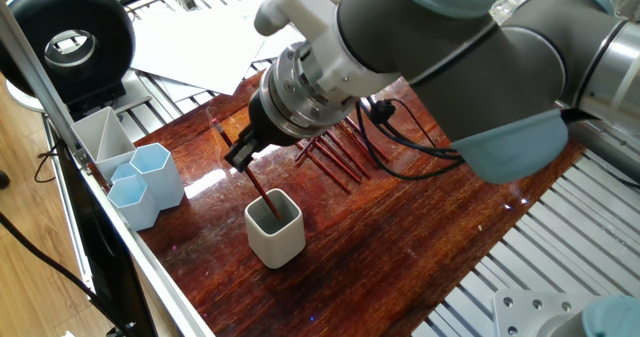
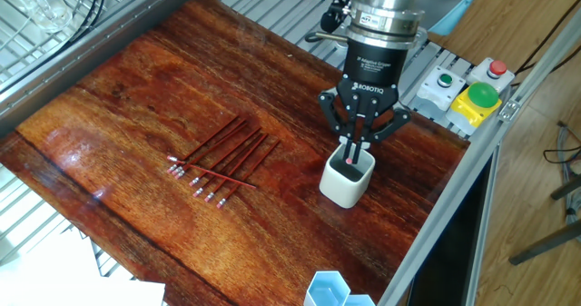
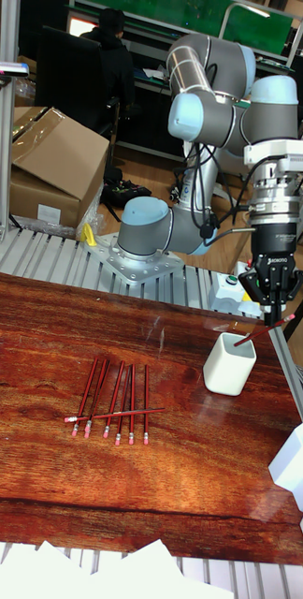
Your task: Put the pen into the pen holder
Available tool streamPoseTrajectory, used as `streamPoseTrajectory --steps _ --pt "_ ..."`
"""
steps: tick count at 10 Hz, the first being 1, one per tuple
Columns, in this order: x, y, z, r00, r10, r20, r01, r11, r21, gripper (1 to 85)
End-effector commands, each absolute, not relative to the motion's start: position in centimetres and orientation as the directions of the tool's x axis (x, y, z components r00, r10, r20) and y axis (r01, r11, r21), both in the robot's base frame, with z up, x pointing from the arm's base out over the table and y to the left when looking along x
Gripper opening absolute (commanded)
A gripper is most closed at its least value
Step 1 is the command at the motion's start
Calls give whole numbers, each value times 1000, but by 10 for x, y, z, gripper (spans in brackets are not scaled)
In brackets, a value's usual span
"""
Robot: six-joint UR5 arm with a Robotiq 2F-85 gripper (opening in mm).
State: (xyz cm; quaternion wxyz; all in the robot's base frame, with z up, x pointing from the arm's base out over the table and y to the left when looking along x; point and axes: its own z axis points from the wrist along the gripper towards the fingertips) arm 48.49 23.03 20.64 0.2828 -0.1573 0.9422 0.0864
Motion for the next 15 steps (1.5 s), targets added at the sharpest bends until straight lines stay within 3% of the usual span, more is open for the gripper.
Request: streamPoseTrajectory --steps 1,15 --pt "482 229 204 -787 -229 -573 -337 938 88 10" --pt "478 219 197 -766 -193 -613 -313 945 93 10"
